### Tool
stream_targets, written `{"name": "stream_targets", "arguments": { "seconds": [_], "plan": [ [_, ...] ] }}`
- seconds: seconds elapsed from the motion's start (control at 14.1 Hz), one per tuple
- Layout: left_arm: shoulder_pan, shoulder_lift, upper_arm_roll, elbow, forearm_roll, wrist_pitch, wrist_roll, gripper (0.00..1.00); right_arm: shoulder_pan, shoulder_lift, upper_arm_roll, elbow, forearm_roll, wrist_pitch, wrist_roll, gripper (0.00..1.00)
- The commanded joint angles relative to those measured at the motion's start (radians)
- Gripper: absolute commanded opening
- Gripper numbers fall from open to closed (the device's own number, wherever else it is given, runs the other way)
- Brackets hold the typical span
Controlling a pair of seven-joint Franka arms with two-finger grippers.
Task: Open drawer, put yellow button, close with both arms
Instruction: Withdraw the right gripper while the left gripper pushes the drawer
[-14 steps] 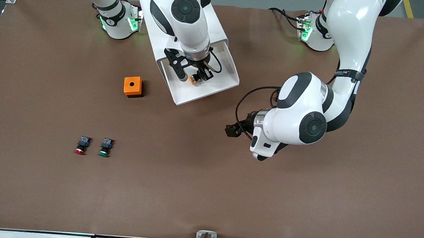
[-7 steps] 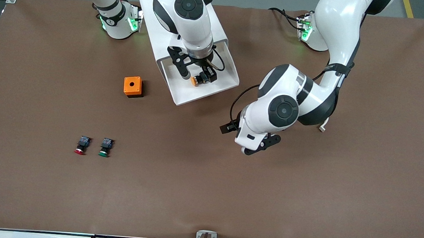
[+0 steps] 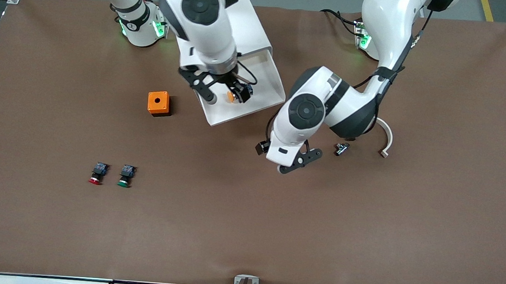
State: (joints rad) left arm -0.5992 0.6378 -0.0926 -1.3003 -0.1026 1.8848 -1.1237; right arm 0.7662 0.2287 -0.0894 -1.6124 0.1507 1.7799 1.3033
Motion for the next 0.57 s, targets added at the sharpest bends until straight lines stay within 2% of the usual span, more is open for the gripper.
{"name": "stream_targets", "arguments": {
  "seconds": [0.0, 0.21, 0.49],
  "plan": [
    [-0.005, -0.073, -0.029, -0.086, 0.031, 0.031, -0.018, 0.99, -0.143, -0.025, 0.011, 0.066, -0.010, -0.143, -0.290, 1.00],
    [-0.007, -0.066, -0.073, -0.085, 0.050, 0.034, -0.018, 0.99, -0.321, -0.066, 0.011, 0.072, -0.013, -0.221, -0.632, 1.00],
    [-0.042, -0.055, -0.076, -0.082, 0.050, 0.060, -0.060, 0.99, -0.566, -0.097, 0.010, 0.080, -0.072, -0.333, -1.081, 1.00]
  ]
}}
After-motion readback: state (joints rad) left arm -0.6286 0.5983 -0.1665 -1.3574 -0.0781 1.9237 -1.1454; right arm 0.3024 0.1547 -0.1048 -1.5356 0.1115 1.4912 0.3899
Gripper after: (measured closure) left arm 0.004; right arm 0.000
